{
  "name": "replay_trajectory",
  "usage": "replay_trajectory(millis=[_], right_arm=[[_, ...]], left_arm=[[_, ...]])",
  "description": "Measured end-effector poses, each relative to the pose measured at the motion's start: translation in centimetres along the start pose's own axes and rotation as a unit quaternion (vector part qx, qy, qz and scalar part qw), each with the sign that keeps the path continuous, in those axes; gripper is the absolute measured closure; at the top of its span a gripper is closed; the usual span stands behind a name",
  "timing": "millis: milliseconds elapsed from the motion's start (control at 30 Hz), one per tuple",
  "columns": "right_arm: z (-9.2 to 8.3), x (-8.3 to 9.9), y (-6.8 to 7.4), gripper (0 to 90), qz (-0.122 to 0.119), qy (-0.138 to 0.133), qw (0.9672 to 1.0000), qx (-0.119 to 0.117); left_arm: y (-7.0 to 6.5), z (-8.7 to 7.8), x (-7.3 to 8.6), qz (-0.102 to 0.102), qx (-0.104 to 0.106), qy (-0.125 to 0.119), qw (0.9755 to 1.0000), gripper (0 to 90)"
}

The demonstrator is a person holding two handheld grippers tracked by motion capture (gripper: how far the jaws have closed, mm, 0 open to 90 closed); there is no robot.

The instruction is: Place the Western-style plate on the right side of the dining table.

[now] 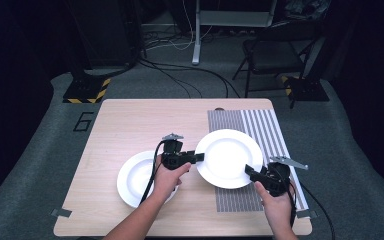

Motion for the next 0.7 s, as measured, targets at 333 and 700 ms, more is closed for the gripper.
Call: replay_trajectory(millis=[333,700], right_arm=[[-0.8,0.5,-1.3,50.2,0.012,-0.005,0.9999,0.010],[-1.6,1.2,-2.7,50.7,0.018,-0.009,0.9996,0.022]], left_arm=[[-1.1,1.6,-0.2,0.007,0.012,0.007,0.9999,59.4],[-1.8,3.4,-0.1,0.002,0.024,0.012,0.9996,59.9]])
Point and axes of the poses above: each handheld gripper's, and its own axes: z roughly forward along the jaws, x roughly out of its underside, y roughly to its left, the point moved 3 cm from there along z, roughly forward along the jaws, and after that the axes turned 5 degrees about y, right-handed, at the moved point
